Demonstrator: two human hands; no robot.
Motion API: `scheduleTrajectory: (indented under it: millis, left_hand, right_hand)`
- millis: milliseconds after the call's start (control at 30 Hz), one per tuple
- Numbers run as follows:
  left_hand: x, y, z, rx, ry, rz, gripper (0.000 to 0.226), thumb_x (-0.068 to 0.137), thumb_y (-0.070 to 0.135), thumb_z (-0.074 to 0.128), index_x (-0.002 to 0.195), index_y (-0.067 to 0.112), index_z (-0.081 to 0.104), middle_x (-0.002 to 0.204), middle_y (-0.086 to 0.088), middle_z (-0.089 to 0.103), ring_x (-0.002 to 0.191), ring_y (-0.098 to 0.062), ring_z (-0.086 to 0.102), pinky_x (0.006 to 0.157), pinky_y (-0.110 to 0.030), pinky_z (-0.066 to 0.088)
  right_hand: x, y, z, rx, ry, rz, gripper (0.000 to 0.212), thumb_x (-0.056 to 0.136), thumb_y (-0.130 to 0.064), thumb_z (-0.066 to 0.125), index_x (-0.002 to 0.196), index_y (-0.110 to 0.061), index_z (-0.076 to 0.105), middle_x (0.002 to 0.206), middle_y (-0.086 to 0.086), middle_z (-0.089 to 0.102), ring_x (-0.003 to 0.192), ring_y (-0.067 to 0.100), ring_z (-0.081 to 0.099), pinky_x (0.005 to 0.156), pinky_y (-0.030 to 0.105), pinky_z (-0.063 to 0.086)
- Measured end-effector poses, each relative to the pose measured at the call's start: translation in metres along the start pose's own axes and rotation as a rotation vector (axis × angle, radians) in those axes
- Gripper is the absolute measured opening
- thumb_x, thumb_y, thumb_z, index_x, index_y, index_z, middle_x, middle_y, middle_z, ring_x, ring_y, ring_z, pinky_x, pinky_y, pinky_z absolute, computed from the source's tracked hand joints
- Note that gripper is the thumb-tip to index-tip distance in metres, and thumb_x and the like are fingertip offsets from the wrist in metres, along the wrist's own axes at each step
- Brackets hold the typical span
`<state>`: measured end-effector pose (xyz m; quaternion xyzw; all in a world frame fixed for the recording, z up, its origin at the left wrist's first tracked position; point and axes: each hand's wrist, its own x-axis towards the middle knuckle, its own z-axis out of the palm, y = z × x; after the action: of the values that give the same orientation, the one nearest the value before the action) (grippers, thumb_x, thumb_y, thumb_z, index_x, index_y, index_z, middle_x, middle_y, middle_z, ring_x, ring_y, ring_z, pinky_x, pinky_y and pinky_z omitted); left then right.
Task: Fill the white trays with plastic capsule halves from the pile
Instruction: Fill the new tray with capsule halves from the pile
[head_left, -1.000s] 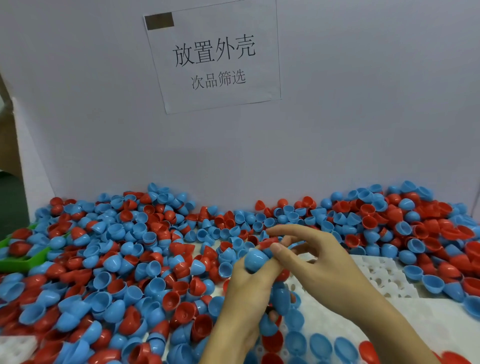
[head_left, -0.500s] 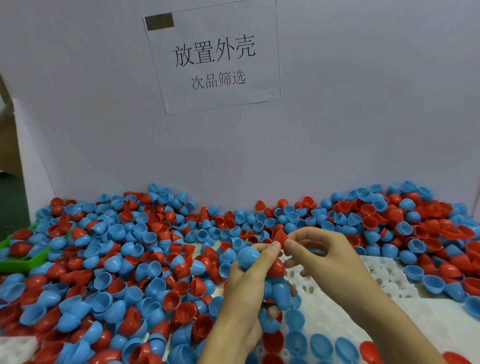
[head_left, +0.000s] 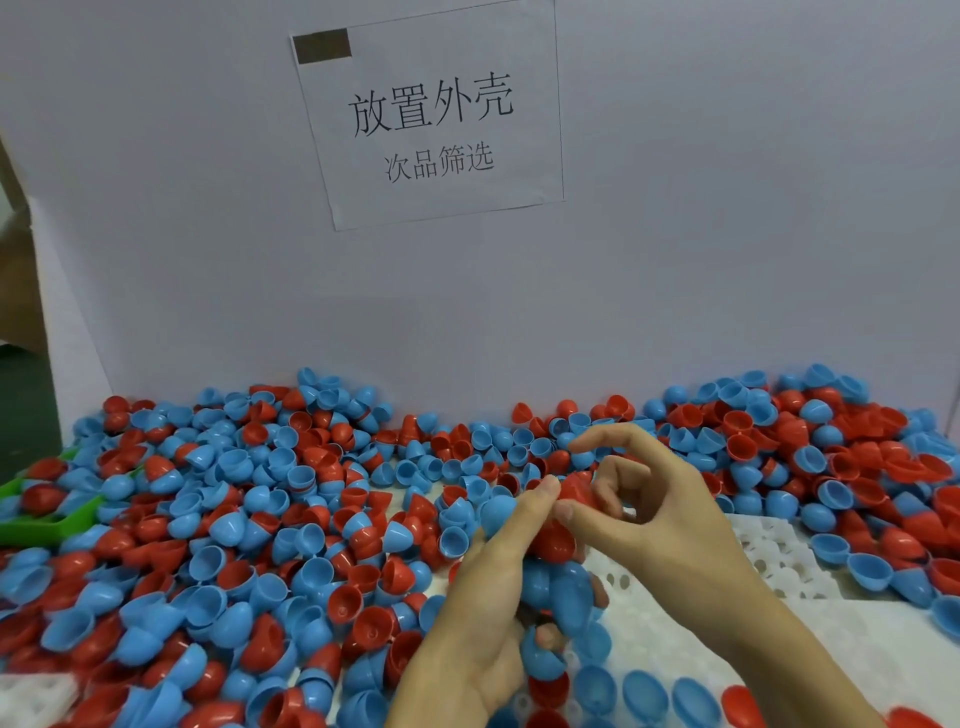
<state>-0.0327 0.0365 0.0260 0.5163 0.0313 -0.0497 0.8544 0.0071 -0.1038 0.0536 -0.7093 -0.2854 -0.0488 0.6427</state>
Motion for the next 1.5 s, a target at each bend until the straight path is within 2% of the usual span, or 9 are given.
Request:
scheduleTrajectory:
  millis: [167, 333, 567, 733, 1033, 1167, 1367, 1433, 1500]
  left_hand:
    - [0.005, 0.007, -0.012, -0.187, 0.281, 0.106, 0.036, 0.071, 0.05, 0.075, 0.081, 0.016, 0.071, 0.065, -0.007, 0.063, 0.052, -0.02, 0.063, 0.03, -0.019, 0.035]
    - [0.006, 0.01, -0.027, -0.298, 0.379, 0.144, 0.028, 0.066, 0.047, 0.075, 0.064, 0.02, 0.068, 0.06, -0.008, 0.06, 0.049, -0.02, 0.055, 0.028, -0.019, 0.032]
    - [0.008, 0.008, -0.029, -0.306, 0.387, 0.126, 0.026, 0.078, 0.042, 0.073, 0.071, 0.018, 0.064, 0.062, -0.008, 0.059, 0.05, -0.019, 0.056, 0.029, -0.02, 0.031]
    - [0.008, 0.008, -0.031, -0.284, 0.44, 0.124, 0.029, 0.085, 0.039, 0.071, 0.068, 0.018, 0.061, 0.07, -0.01, 0.057, 0.048, -0.017, 0.055, 0.031, -0.018, 0.03]
    - [0.01, 0.009, -0.039, -0.286, 0.485, 0.139, 0.029, 0.088, 0.037, 0.07, 0.071, 0.015, 0.062, 0.068, -0.012, 0.059, 0.048, -0.019, 0.059, 0.033, -0.02, 0.033]
    - [0.013, 0.007, -0.039, -0.293, 0.514, 0.144, 0.027, 0.087, 0.037, 0.071, 0.072, 0.015, 0.063, 0.065, -0.009, 0.062, 0.052, -0.021, 0.062, 0.045, -0.025, 0.038]
    - [0.012, 0.008, -0.038, -0.308, 0.54, 0.151, 0.024, 0.087, 0.035, 0.071, 0.086, 0.013, 0.062, 0.07, -0.007, 0.06, 0.056, -0.019, 0.06, 0.035, -0.022, 0.037]
    - [0.011, 0.007, -0.038, -0.305, 0.544, 0.151, 0.025, 0.087, 0.035, 0.071, 0.091, 0.013, 0.062, 0.071, -0.007, 0.06, 0.059, -0.021, 0.06, 0.035, -0.022, 0.036]
    - [0.012, 0.007, -0.038, -0.301, 0.55, 0.149, 0.027, 0.086, 0.036, 0.072, 0.094, 0.012, 0.062, 0.072, -0.008, 0.061, 0.061, -0.022, 0.061, 0.039, -0.023, 0.04]
  right_hand:
    - [0.002, -0.003, -0.007, 0.132, 0.238, -0.029, 0.04, 0.082, -0.007, 0.074, 0.106, -0.039, 0.07, 0.053, 0.0, 0.042, 0.053, 0.011, 0.045, 0.062, 0.011, 0.049]
    - [0.002, -0.011, -0.01, 0.085, 0.204, -0.042, 0.075, 0.073, -0.032, 0.079, 0.136, -0.056, 0.045, 0.094, -0.011, 0.077, 0.111, -0.004, 0.064, 0.084, 0.021, 0.042]
    - [0.002, -0.007, -0.013, -0.098, 0.192, 0.083, 0.042, 0.086, -0.021, 0.073, 0.117, -0.046, 0.062, 0.094, -0.019, 0.076, 0.093, -0.005, 0.069, 0.086, 0.026, 0.047]
    - [0.005, 0.011, -0.004, -0.398, 0.065, 0.234, 0.028, 0.091, -0.015, 0.068, 0.095, -0.042, 0.067, 0.086, -0.015, 0.072, 0.078, -0.014, 0.062, 0.057, 0.005, 0.048]
    - [0.01, 0.023, 0.037, -0.8, -0.181, 0.254, 0.028, 0.097, -0.022, 0.055, 0.12, -0.037, 0.062, 0.095, -0.018, 0.061, 0.083, 0.001, 0.06, 0.067, 0.015, 0.049]
    - [0.03, 0.027, 0.056, -0.928, -0.247, 0.344, 0.029, 0.096, -0.028, 0.062, 0.125, -0.023, 0.063, 0.118, 0.001, 0.065, 0.094, 0.015, 0.066, 0.08, 0.026, 0.054]
    - [0.042, 0.033, 0.072, -1.08, -0.358, 0.401, 0.011, 0.088, -0.014, 0.072, 0.09, -0.012, 0.061, 0.084, 0.0, 0.05, 0.066, 0.014, 0.051, 0.055, 0.02, 0.044]
    - [0.043, 0.032, 0.072, -1.085, -0.382, 0.409, 0.028, 0.087, -0.014, 0.073, 0.073, -0.016, 0.049, 0.075, -0.001, 0.047, 0.057, 0.011, 0.043, 0.048, 0.018, 0.037]
    - [0.042, 0.032, 0.072, -1.074, -0.379, 0.394, 0.02, 0.088, -0.015, 0.072, 0.079, -0.016, 0.054, 0.082, 0.0, 0.054, 0.063, 0.012, 0.054, 0.051, 0.018, 0.042]
